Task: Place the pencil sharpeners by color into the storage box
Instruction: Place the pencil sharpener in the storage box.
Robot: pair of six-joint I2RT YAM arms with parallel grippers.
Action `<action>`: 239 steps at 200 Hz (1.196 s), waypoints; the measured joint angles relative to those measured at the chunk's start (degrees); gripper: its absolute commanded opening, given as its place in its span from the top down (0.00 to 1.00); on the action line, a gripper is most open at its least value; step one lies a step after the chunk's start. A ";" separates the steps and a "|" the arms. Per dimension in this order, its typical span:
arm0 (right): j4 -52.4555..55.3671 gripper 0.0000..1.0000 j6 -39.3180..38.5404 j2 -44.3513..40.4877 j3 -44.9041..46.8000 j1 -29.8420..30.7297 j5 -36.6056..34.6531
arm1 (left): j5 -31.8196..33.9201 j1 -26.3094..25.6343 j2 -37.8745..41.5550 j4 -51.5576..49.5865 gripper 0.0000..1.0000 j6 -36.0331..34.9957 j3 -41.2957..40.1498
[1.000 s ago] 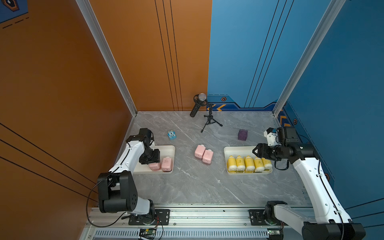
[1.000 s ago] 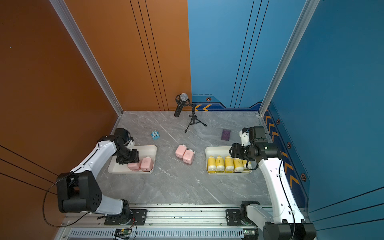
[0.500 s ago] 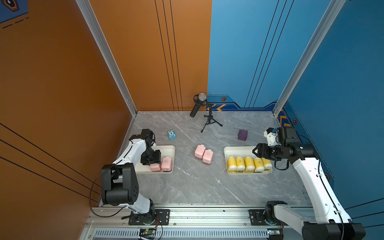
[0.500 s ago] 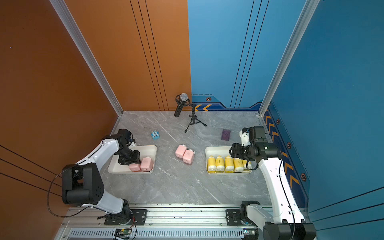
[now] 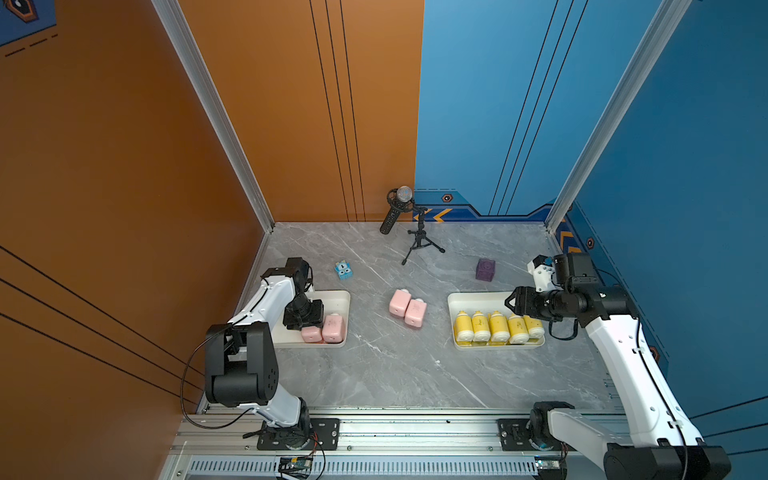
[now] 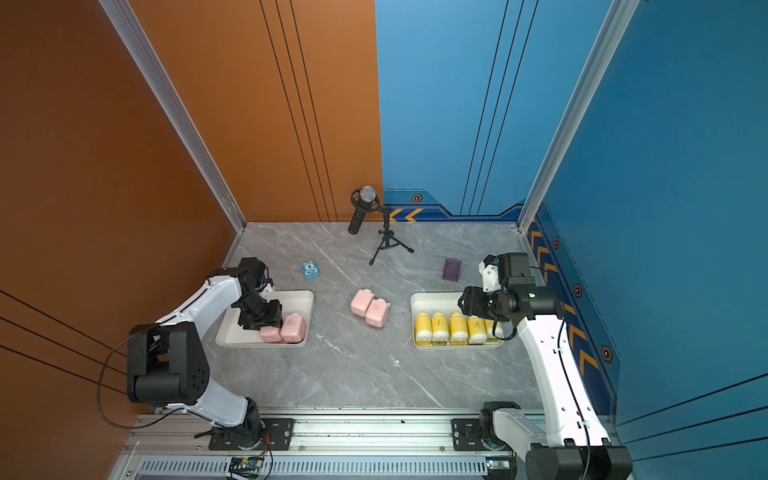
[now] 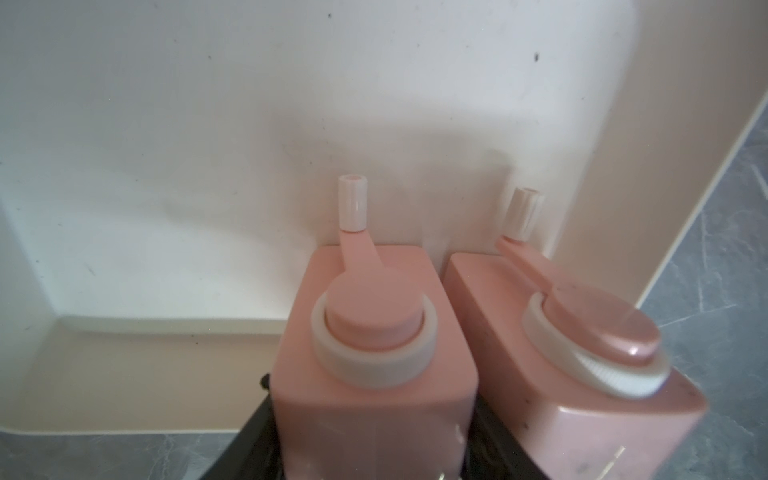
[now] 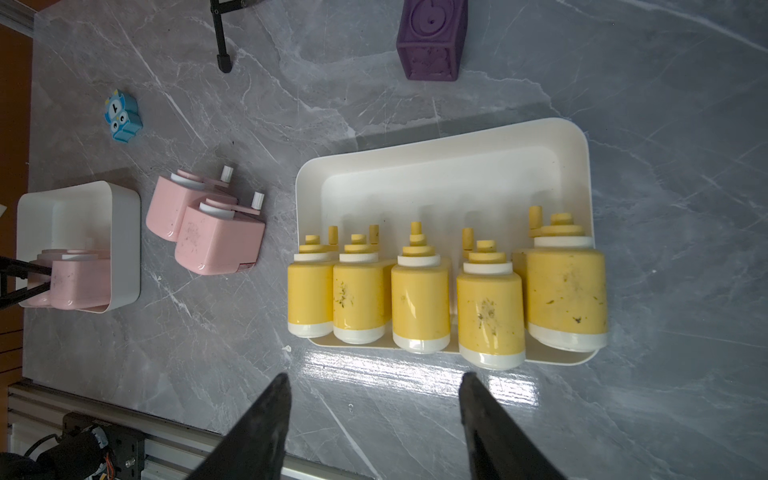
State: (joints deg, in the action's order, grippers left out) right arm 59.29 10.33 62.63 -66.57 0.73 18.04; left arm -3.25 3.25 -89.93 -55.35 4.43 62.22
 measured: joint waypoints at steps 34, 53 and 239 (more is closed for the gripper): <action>0.00 0.34 0.00 0.00 0.00 0.00 0.00 | 0.35 -0.31 -0.22 -0.13 0.42 0.15 0.17; 0.00 0.35 0.00 0.00 0.00 0.00 0.00 | 0.35 -0.33 -0.31 -0.20 0.40 0.33 0.20; -0.39 0.34 0.00 0.26 0.00 0.00 0.00 | 0.50 -0.59 1.09 0.26 0.35 2.03 4.48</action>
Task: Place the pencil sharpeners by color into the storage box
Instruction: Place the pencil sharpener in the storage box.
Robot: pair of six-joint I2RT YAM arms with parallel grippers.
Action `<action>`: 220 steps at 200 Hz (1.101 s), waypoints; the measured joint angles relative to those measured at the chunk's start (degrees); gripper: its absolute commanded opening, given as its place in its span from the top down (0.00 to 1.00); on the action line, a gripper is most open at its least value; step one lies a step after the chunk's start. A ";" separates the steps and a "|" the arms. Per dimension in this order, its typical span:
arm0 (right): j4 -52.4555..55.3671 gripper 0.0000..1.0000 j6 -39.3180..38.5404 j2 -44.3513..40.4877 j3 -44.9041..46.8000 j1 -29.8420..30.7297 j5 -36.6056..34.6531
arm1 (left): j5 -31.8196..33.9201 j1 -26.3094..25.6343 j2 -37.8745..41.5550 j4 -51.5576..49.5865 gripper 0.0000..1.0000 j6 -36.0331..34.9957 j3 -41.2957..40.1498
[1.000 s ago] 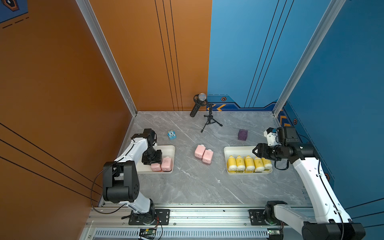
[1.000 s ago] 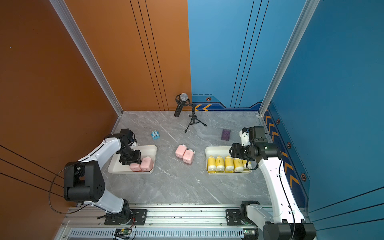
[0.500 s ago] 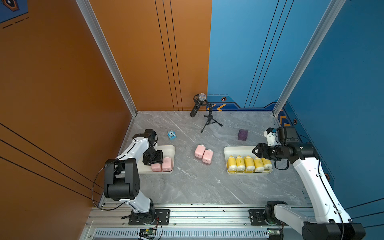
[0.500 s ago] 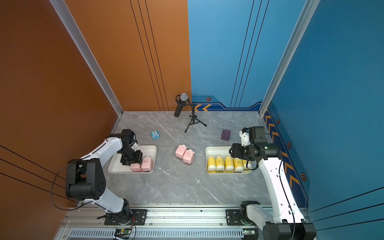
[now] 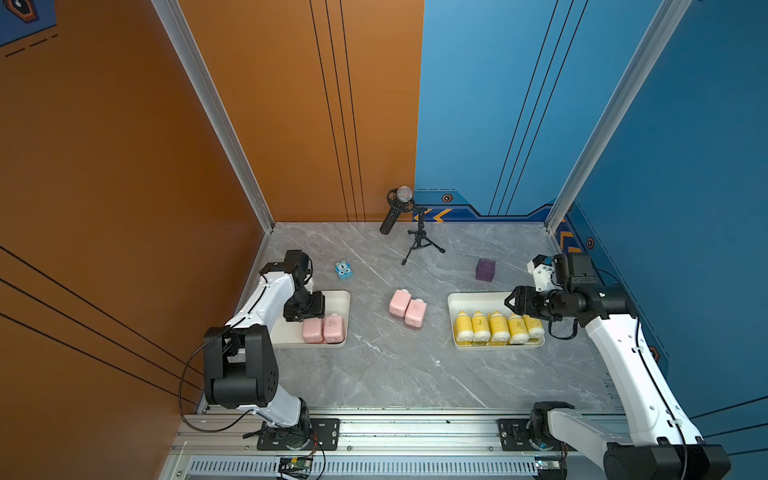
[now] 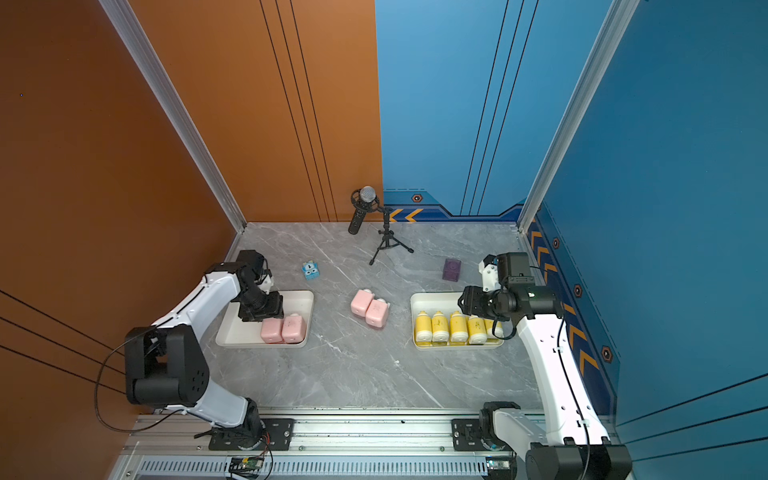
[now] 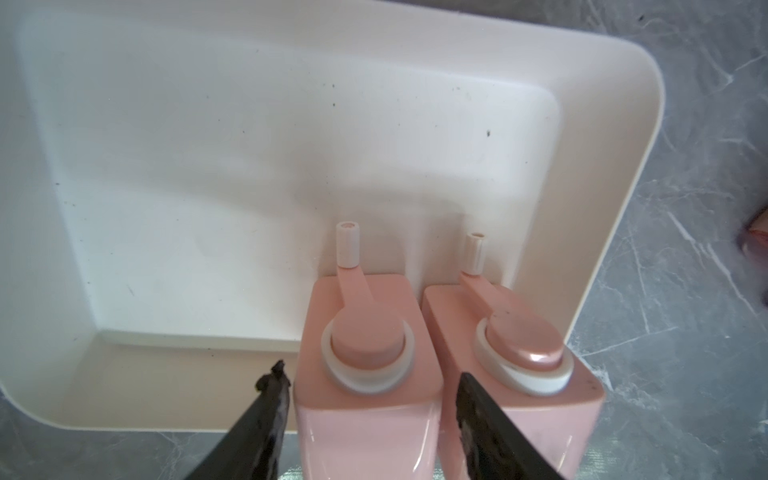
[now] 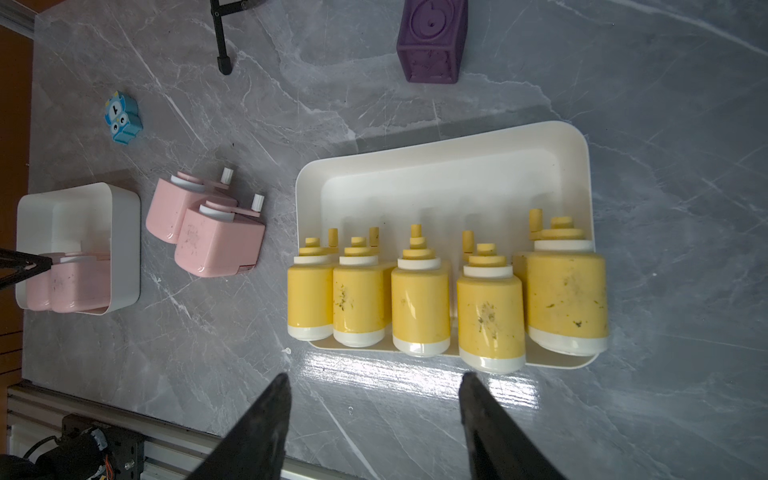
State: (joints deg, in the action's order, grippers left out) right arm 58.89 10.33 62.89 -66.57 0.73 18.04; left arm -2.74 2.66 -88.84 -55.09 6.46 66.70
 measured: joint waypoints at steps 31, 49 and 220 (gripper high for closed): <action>0.00 0.34 0.00 0.00 0.00 0.00 0.00 | 0.68 -0.11 1.75 -0.42 0.34 0.66 1.88; 0.00 0.34 0.00 0.00 0.00 0.00 0.00 | 1.05 -0.46 3.69 -0.96 0.34 1.09 2.89; -0.04 0.34 0.00 0.81 0.00 0.00 0.00 | 2.51 -30.25 -9.92 -1.64 0.33 8.17 20.06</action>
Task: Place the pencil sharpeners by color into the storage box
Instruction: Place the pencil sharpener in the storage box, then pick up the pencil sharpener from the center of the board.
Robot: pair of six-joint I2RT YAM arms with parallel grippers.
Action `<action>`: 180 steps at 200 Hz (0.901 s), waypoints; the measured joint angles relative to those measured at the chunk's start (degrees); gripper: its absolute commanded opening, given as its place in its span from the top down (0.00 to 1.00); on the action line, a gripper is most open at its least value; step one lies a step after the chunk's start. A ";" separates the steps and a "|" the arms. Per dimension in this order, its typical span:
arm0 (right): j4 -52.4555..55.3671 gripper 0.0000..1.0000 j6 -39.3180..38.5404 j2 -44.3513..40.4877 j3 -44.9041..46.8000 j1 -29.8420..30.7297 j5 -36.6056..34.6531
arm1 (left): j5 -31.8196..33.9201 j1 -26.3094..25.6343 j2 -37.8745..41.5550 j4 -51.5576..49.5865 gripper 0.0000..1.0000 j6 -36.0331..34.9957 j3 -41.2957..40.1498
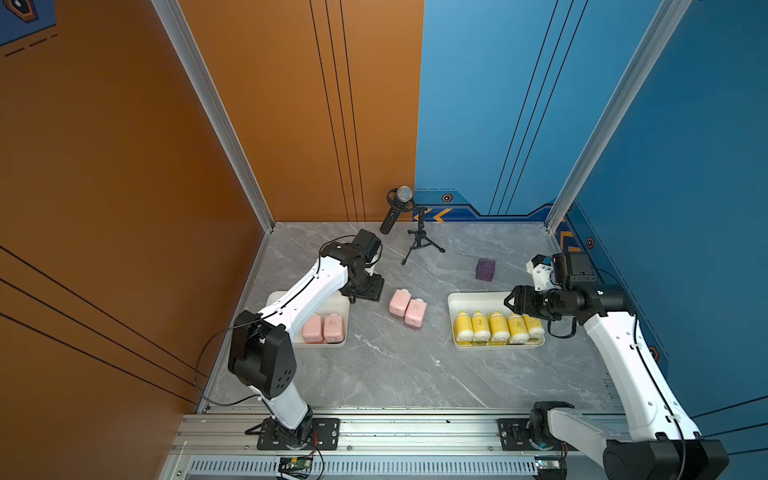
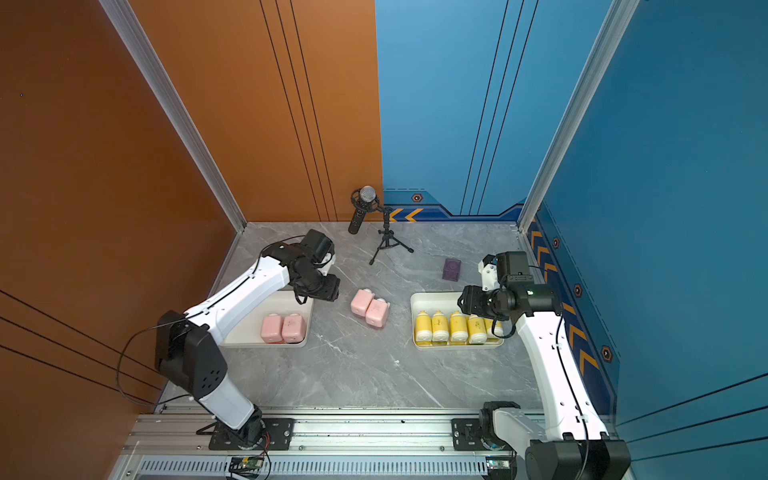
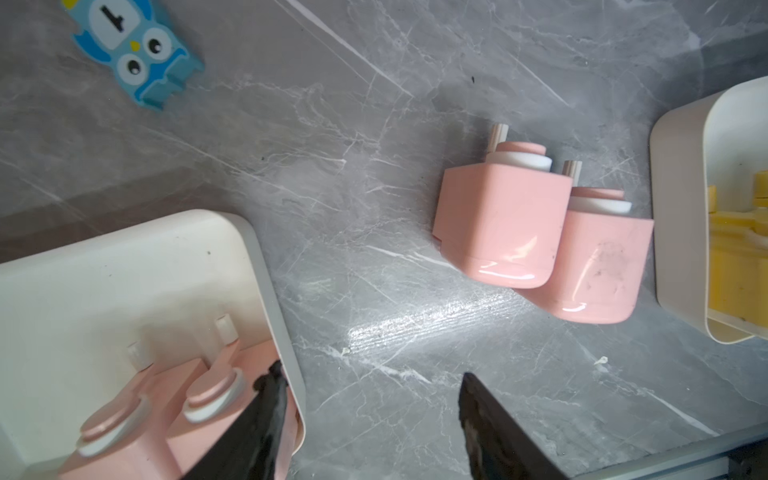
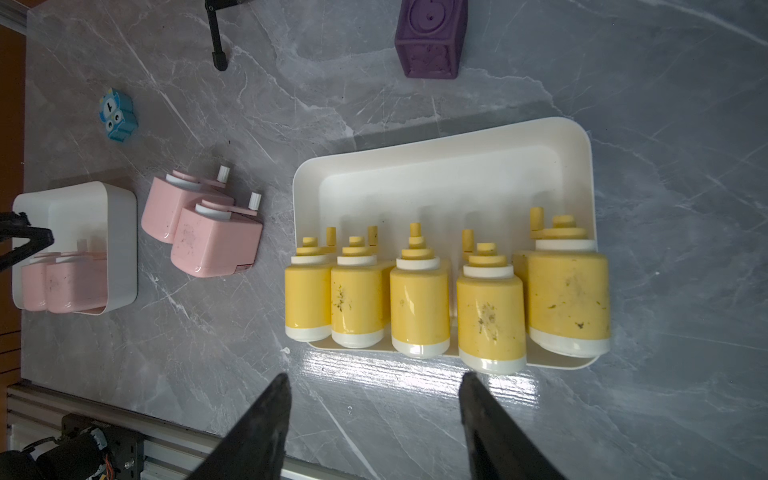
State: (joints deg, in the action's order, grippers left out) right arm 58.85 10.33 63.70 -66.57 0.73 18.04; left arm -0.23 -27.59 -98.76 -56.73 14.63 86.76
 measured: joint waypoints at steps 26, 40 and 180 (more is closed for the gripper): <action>0.02 0.34 0.00 0.00 0.00 0.00 -0.02 | -0.11 -2.84 -5.75 0.02 0.32 -0.04 3.61; 0.02 0.34 0.00 0.00 0.00 0.00 -0.02 | -0.31 -4.04 -7.76 -0.02 0.31 -0.17 5.16; 0.00 0.34 0.00 -0.02 0.00 0.00 -0.02 | -1.81 -7.15 -16.79 -0.02 0.31 -0.22 12.37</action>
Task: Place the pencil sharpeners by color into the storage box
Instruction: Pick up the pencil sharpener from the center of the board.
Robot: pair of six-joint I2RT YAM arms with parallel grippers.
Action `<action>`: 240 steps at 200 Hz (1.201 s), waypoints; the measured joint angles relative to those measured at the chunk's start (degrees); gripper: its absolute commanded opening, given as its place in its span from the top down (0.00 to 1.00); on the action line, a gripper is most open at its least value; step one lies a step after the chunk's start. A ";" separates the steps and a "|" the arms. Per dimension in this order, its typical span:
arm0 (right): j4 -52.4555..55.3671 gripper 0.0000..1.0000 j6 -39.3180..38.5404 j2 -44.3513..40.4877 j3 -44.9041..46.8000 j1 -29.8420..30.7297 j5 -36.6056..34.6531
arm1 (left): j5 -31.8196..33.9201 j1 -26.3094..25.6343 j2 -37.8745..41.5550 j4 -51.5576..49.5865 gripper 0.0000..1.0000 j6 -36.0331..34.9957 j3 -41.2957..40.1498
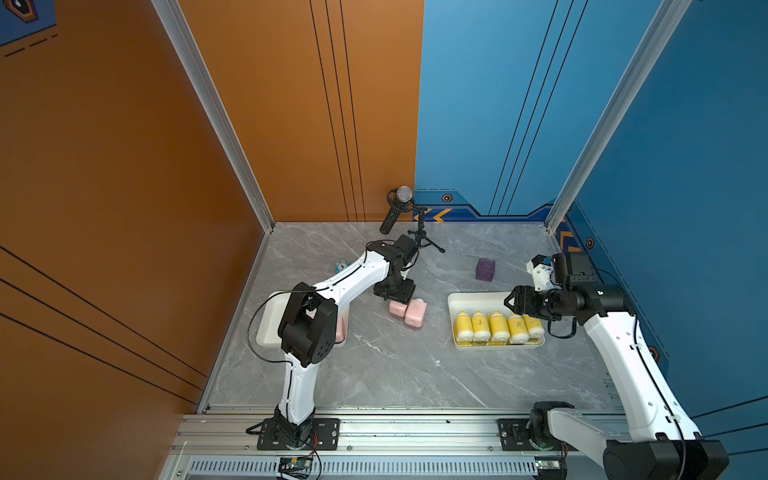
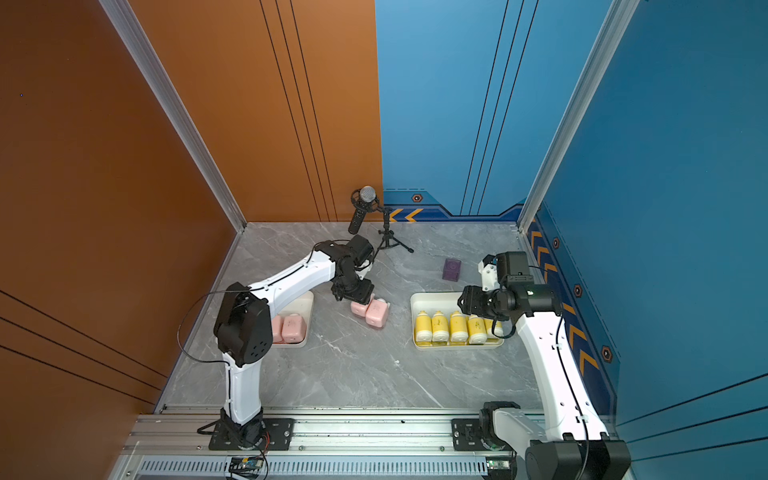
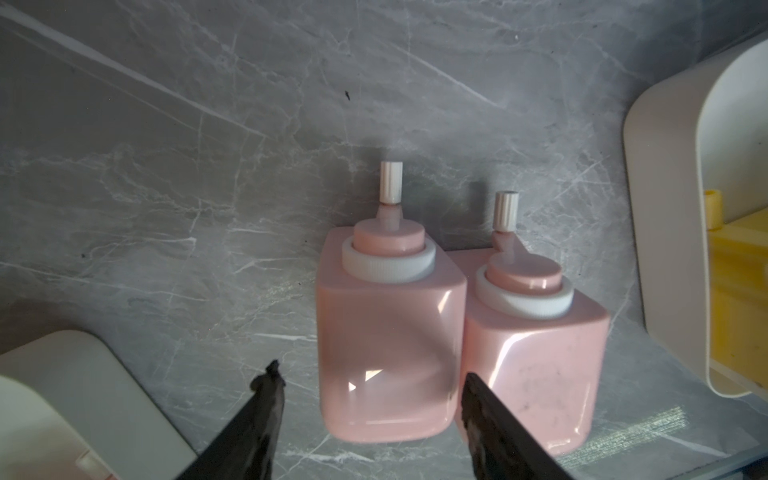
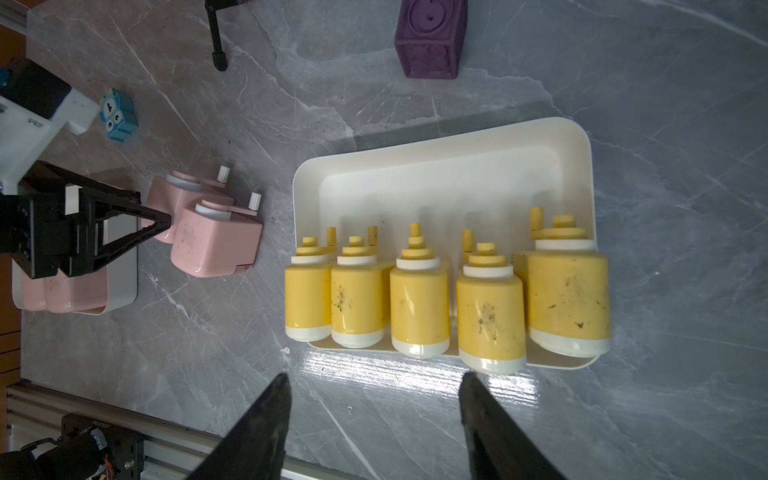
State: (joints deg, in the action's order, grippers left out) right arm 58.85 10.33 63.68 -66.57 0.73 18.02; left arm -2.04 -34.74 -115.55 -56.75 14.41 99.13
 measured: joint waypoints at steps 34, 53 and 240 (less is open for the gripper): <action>0.00 0.34 0.00 0.00 0.02 0.00 -0.02 | -0.13 -0.15 -1.05 -0.02 0.32 0.00 0.22; 0.00 0.34 -0.02 0.00 0.02 0.00 0.00 | -0.15 -0.15 -1.55 -0.02 0.32 0.00 0.24; 0.00 0.34 0.00 -0.04 0.02 0.00 0.00 | 3.52 0.35 -0.87 -0.02 0.48 0.04 -0.50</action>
State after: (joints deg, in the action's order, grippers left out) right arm 58.85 10.33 63.64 -66.54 0.73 18.02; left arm 1.48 -34.39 -116.42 -56.77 14.46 98.63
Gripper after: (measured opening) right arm 0.655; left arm 0.579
